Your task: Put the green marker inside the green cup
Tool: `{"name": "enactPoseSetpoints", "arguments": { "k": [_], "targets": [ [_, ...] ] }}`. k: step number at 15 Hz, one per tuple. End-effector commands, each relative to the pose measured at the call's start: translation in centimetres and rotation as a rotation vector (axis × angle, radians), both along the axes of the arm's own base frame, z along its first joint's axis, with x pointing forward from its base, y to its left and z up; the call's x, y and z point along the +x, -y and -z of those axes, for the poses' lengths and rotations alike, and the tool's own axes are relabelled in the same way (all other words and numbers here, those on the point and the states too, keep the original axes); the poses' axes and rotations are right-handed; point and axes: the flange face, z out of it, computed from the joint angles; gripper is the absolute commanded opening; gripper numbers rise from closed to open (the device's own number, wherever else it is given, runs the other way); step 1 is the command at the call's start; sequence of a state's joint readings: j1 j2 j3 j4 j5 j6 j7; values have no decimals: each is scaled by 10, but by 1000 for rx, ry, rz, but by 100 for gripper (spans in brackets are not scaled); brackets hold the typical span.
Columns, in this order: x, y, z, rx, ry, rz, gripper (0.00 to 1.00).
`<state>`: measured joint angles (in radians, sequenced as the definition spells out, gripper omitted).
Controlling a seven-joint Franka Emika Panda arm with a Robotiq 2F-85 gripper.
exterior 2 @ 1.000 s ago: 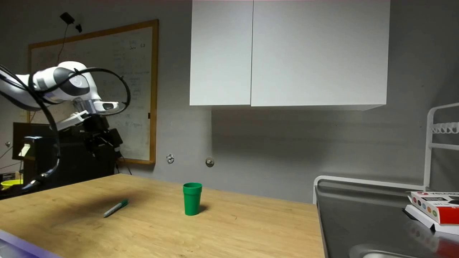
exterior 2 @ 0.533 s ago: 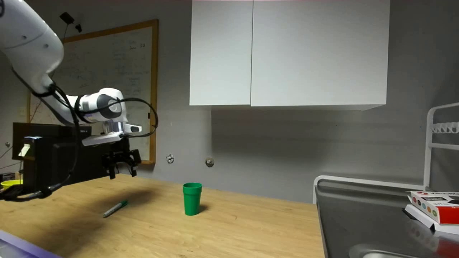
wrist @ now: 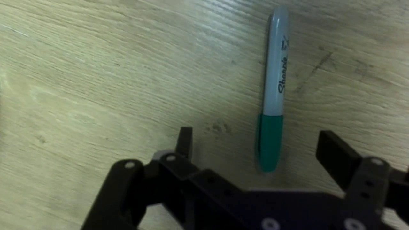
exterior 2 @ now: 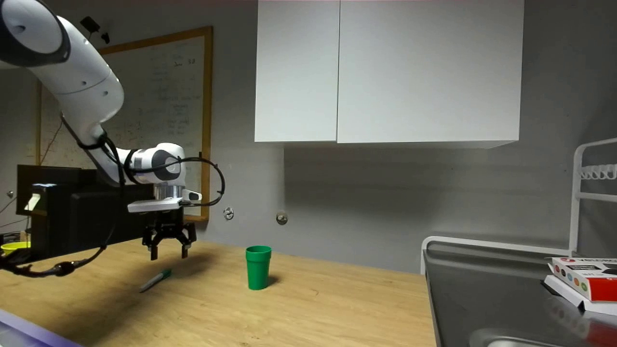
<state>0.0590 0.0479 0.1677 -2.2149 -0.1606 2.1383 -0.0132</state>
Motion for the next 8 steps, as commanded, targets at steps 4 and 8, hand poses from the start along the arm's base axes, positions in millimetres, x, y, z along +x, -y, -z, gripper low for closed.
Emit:
{"name": "enactPoseSetpoints", "arguments": {
  "k": [4,8],
  "targets": [
    [-9,9,20,23,-48,-18,100],
    [-13,17,35,18,-76,-25,100]
  ]
}}
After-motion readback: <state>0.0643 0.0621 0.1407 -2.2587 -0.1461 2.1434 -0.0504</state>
